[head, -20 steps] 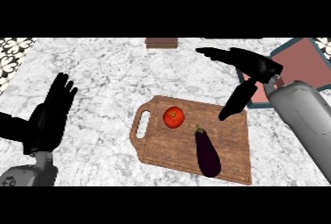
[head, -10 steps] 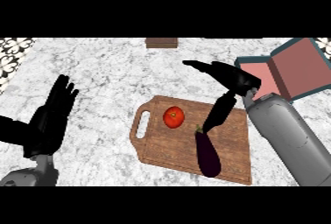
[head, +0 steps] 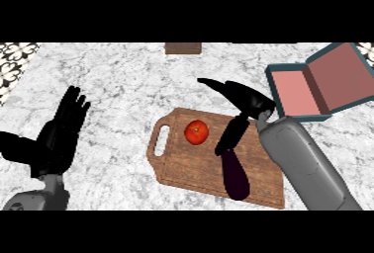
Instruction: Pick the tomato from the cutting board and place it in the cardboard box
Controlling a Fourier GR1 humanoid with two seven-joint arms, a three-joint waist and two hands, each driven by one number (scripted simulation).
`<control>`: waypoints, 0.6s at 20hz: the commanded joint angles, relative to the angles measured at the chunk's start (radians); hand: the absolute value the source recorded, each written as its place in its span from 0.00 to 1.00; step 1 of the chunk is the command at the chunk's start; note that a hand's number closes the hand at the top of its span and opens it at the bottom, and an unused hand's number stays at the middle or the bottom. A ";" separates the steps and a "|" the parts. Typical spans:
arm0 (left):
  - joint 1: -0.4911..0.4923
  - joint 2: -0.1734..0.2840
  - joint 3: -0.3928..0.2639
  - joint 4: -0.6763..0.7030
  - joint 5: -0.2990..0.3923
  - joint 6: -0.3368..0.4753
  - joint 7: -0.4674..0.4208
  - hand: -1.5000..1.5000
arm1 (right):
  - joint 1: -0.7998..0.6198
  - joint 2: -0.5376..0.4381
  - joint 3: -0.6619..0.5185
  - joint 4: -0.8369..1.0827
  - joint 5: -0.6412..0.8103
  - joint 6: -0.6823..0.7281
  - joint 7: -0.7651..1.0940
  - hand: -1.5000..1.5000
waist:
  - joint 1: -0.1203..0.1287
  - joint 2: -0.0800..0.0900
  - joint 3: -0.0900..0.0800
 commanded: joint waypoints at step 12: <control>0.000 -0.029 0.024 -0.047 -0.041 -0.025 0.046 0.50 | 0.006 0.141 -0.063 0.117 0.172 0.023 -0.061 0.00 | 0.001 0.000 0.000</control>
